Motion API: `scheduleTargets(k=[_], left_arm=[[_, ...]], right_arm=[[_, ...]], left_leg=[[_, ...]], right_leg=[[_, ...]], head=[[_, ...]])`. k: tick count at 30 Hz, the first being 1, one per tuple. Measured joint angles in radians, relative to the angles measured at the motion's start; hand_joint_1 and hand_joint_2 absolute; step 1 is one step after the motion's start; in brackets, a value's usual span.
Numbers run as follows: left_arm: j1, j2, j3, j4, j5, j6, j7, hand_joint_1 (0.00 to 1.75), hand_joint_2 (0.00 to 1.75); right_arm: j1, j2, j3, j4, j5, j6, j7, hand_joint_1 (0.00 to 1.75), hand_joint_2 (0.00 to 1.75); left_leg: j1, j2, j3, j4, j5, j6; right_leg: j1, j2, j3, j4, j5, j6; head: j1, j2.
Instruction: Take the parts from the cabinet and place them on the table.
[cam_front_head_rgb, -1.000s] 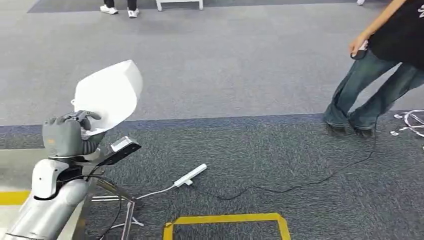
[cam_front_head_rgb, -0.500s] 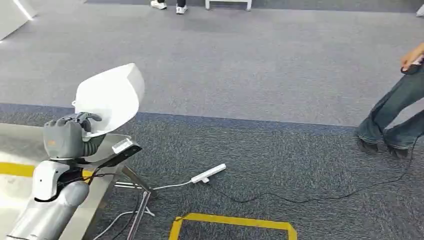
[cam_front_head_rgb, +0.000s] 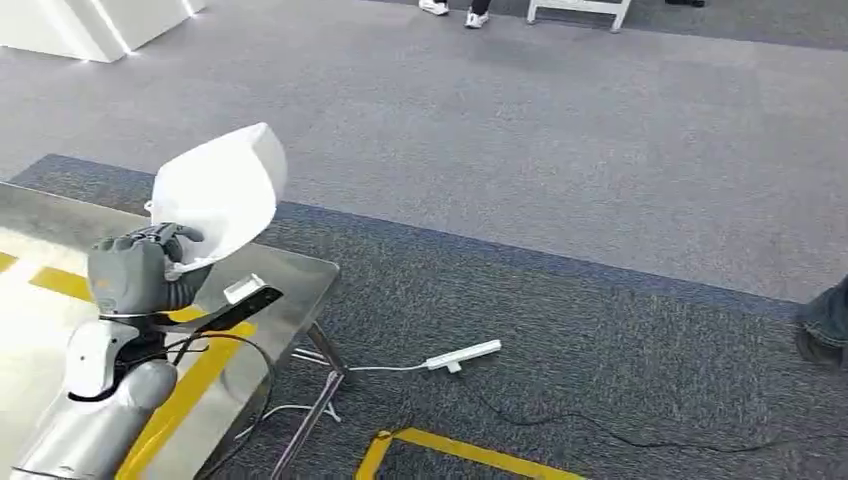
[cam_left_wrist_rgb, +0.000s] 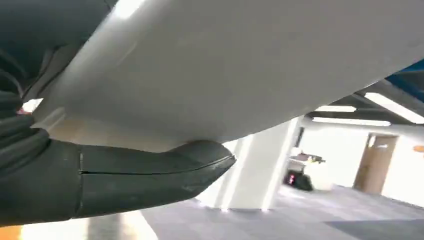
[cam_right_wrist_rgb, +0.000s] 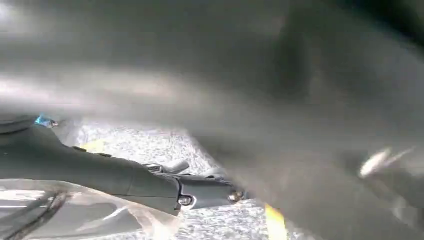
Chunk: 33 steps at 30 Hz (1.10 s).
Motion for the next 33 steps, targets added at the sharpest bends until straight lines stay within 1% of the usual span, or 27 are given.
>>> scheduleTargets(k=[2,3,4,5,6,7,8,9,10,11,12,13,14,17,18,19,20,21,22,23,24,25,27,28,29,30,33], left_arm=[[0.004,0.004,0.0,0.0,-0.002,-0.001,0.0,1.75,1.75],[0.005,0.007,0.0,0.0,-0.003,-0.001,0.0,1.75,1.75],[0.002,0.006,0.0,0.0,-0.003,-0.001,0.0,1.75,1.75],[-0.001,0.006,0.0,0.0,-0.003,-0.002,0.0,1.75,1.75],[-0.002,0.006,0.0,0.0,-0.003,-0.002,0.0,1.75,1.75],[0.002,0.006,0.0,0.0,-0.003,-0.002,0.0,1.75,1.75],[0.005,0.006,0.0,0.0,-0.003,-0.002,0.0,1.75,1.75],[0.007,0.006,0.0,0.0,-0.003,-0.002,0.002,1.75,1.75],[0.007,0.007,0.0,0.0,-0.003,-0.002,0.003,1.75,1.75],[0.006,0.007,0.0,0.0,-0.003,-0.002,0.003,1.75,1.75],[0.006,0.007,0.0,0.0,-0.003,-0.002,0.003,1.75,1.75],[0.005,0.008,0.0,0.0,-0.003,-0.002,0.003,1.75,1.75],[0.002,0.007,0.0,0.0,-0.003,-0.002,0.003,1.75,1.75],[0.002,0.009,0.001,0.0,-0.003,-0.002,0.003,1.75,1.75],[0.002,0.01,0.002,0.0,-0.003,-0.002,0.003,1.75,1.75],[0.002,0.009,0.002,-0.001,-0.003,-0.002,0.003,1.75,1.75],[-0.004,0.01,0.002,-0.002,-0.003,-0.002,0.003,1.75,1.75],[-0.005,0.009,0.002,-0.002,-0.003,-0.002,0.003,1.75,1.75],[-0.003,0.007,0.002,-0.002,-0.003,-0.002,0.003,1.75,1.75],[-0.001,0.007,0.002,-0.001,-0.005,-0.002,0.003,1.75,1.75],[0.001,0.007,0.002,-0.001,-0.005,-0.003,0.003,1.75,1.75],[0.001,0.007,0.002,-0.001,-0.005,-0.003,0.003,1.75,1.75],[-0.001,0.007,0.001,-0.001,-0.005,-0.003,0.003,1.75,1.75],[0.0,0.007,0.002,-0.001,-0.005,-0.003,0.003,1.75,1.75],[-0.002,0.007,0.002,-0.001,-0.005,-0.003,0.005,1.75,1.75],[-0.004,0.006,0.001,-0.001,-0.005,-0.004,0.006,1.75,1.75],[-0.001,0.009,0.001,-0.001,-0.006,-0.005,0.006,1.75,1.75]], right_arm=[[-0.001,0.0,0.0,0.0,0.002,0.0,-0.001,0.0,0.0],[-0.003,0.005,0.0,0.0,0.002,0.0,-0.002,0.0,0.0],[-0.002,0.003,0.0,0.0,0.003,0.002,-0.002,0.0,0.0],[0.0,0.003,0.0,0.0,0.003,0.001,-0.001,0.0,0.0],[0.005,0.003,0.0,0.0,0.003,0.001,-0.001,0.0,0.0],[0.007,0.003,0.0,0.0,0.003,0.001,-0.001,0.0,0.0],[0.009,0.003,0.0,0.0,0.003,0.001,-0.001,0.0,0.0],[0.01,0.003,0.0,0.0,0.003,0.001,-0.001,0.0,0.0],[0.01,0.002,0.0,0.0,0.003,0.001,-0.001,0.0,0.0],[0.01,0.002,0.0,0.0,0.003,0.001,-0.001,0.0,0.0],[0.01,0.002,0.0,0.0,0.003,0.0,-0.001,0.0,0.0],[0.01,0.002,0.0,0.0,0.003,0.0,-0.001,0.0,0.0],[0.009,0.002,0.0,0.0,0.003,-0.001,-0.001,0.0,0.0],[0.007,0.002,0.0,0.0,0.003,0.0,0.0,0.0,0.0],[0.004,0.002,0.0,-0.002,0.003,0.0,0.0,0.0,0.0],[0.003,0.001,0.0,-0.004,0.003,-0.001,0.001,0.0,0.0],[0.005,0.001,0.0,-0.004,0.003,-0.001,0.0,0.0,0.0],[0.004,0.001,0.0,-0.004,0.003,0.0,-0.001,0.0,0.0],[0.004,0.001,0.0,-0.004,0.003,0.0,-0.003,0.0,0.0],[0.003,0.001,0.0,-0.004,0.001,0.001,-0.01,0.0,0.0],[-0.001,0.001,0.0,-0.004,0.001,0.003,-0.015,0.0,0.0],[-0.006,0.001,0.0,-0.004,0.002,0.003,-0.015,0.0,0.0],[-0.003,0.001,0.0,-0.004,0.004,0.003,-0.008,0.0,0.0],[-0.002,0.0,0.0,-0.004,0.004,0.002,-0.007,0.0,0.0],[0.0,0.0,0.0,-0.003,0.004,0.003,-0.007,0.0,0.0],[0.002,0.0,0.0,-0.002,0.005,0.003,-0.007,0.0,0.0],[0.005,0.0,0.0,-0.002,0.005,0.003,-0.008,0.0,0.0]], left_leg=[[0.004,-0.026,-0.005,-0.005,0.009,-0.015],[0.004,-0.025,-0.009,-0.001,0.003,-0.016],[-0.004,0.036,-0.016,0.023,-0.017,-0.019],[-0.003,0.074,-0.041,0.079,-0.05,-0.025],[-0.001,0.093,-0.075,0.154,-0.084,-0.029],[0.002,0.102,-0.113,0.239,-0.118,-0.032],[0.004,0.105,-0.143,0.301,-0.134,-0.034],[0.006,0.106,-0.144,0.302,-0.121,-0.036],[0.007,0.108,-0.122,0.261,-0.088,-0.036],[0.007,0.114,-0.083,0.184,-0.044,-0.034],[0.006,0.129,-0.032,0.089,-0.001,-0.031],[-0.001,0.173,0.005,0.018,0.004,-0.025],[-0.017,0.201,0.012,0.001,-0.008,-0.017],[-0.018,0.168,0.005,0.002,-0.014,0.001],[-0.012,0.155,0.01,-0.006,-0.01,0.007],[-0.006,0.145,0.016,-0.012,-0.008,0.012],[-0.002,0.134,0.016,-0.012,-0.007,0.019],[-0.002,0.123,0.014,-0.012,-0.008,0.022],[-0.002,0.11,0.014,-0.012,-0.009,0.024],[-0.002,0.098,0.015,-0.012,-0.01,0.025],[-0.002,0.087,0.017,-0.012,-0.01,0.025],[-0.002,0.073,0.019,-0.011,-0.011,0.024],[-0.002,0.041,0.024,-0.01,-0.011,0.022],[-0.001,0.031,0.022,-0.01,-0.012,0.019],[-0.006,0.021,0.017,-0.006,-0.01,0.012],[-0.004,0.006,0.006,-0.001,-0.008,0.007],[0.001,-0.021,-0.005,-0.008,0.006,-0.011]], right_leg=[[0.004,-0.02,0.001,-0.003,0.004,-0.011],[-0.006,-0.035,0.006,-0.014,0.01,-0.021],[-0.003,-0.047,0.012,-0.018,0.01,-0.025],[0.0,-0.063,0.014,-0.018,0.009,-0.03],[0.002,-0.079,0.016,-0.018,0.007,-0.032],[0.003,-0.095,0.018,-0.018,0.005,-0.035],[0.004,-0.11,0.019,-0.017,0.003,-0.034],[0.004,-0.124,0.022,-0.017,0.0,-0.034],[0.005,-0.137,0.026,-0.017,-0.003,-0.033],[0.005,-0.15,0.031,-0.017,-0.008,-0.032],[0.005,-0.16,0.039,-0.017,-0.013,-0.03],[0.006,-0.171,0.046,-0.017,-0.018,-0.025],[0.015,-0.178,0.044,-0.015,-0.023,-0.018],[0.017,-0.212,0.054,-0.023,-0.029,-0.005],[0.018,-0.223,0.06,-0.024,-0.035,0.003],[0.015,-0.188,0.051,-0.009,-0.05,0.008],[0.013,-0.138,0.025,0.045,-0.08,0.011],[0.01,-0.112,-0.02,0.132,-0.118,0.014],[0.01,-0.101,-0.07,0.226,-0.154,0.015],[0.011,-0.095,-0.107,0.293,-0.171,0.016],[0.013,-0.091,-0.123,0.315,-0.163,0.016],[0.014,-0.091,-0.114,0.288,-0.13,0.014],[0.012,-0.081,-0.047,0.123,-0.019,0.009],[0.007,-0.042,-0.02,0.042,0.021,0.008],[0.005,-0.01,-0.012,0.022,0.007,0.007],[0.001,-0.013,0.007,-0.015,-0.009,0.003],[0.006,-0.037,0.009,-0.009,-0.005,-0.01]], head=[[0.0,0.0],[-0.001,0.0],[-0.005,0.0],[-0.011,0.0],[-0.01,0.0],[-0.011,0.0],[-0.01,0.0],[-0.011,0.0],[-0.011,0.0],[-0.011,0.0],[-0.01,0.0],[-0.01,0.0],[-0.013,0.0],[-0.007,0.0],[-0.008,0.0],[-0.006,0.0],[0.001,0.0],[0.003,0.0],[0.001,0.0],[0.002,0.0],[0.001,0.0],[0.002,0.0],[0.002,0.0],[0.002,0.0],[0.001,0.0],[0.002,0.0],[0.0,0.0]])
